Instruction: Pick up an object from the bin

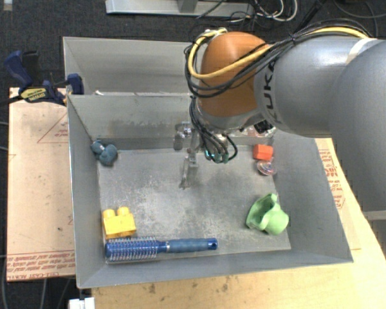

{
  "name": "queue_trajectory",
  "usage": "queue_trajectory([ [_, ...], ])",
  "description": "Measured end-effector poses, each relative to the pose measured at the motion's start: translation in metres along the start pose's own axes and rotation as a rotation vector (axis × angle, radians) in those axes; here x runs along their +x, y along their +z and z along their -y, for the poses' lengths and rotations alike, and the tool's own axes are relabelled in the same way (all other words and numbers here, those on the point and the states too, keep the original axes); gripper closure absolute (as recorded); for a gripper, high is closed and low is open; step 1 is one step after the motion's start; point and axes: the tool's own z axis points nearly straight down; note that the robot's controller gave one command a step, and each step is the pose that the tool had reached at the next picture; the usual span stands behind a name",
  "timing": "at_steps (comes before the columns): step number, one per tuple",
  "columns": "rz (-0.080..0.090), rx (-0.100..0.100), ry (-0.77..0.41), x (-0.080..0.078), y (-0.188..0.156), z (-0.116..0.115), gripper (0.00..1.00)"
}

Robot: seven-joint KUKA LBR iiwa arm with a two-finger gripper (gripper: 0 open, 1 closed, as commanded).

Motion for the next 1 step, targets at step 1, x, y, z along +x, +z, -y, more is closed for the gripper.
queue_trajectory([
  [1,0.006,-0.001,-0.304,0.0758,0.083,-0.142,0.0],
])
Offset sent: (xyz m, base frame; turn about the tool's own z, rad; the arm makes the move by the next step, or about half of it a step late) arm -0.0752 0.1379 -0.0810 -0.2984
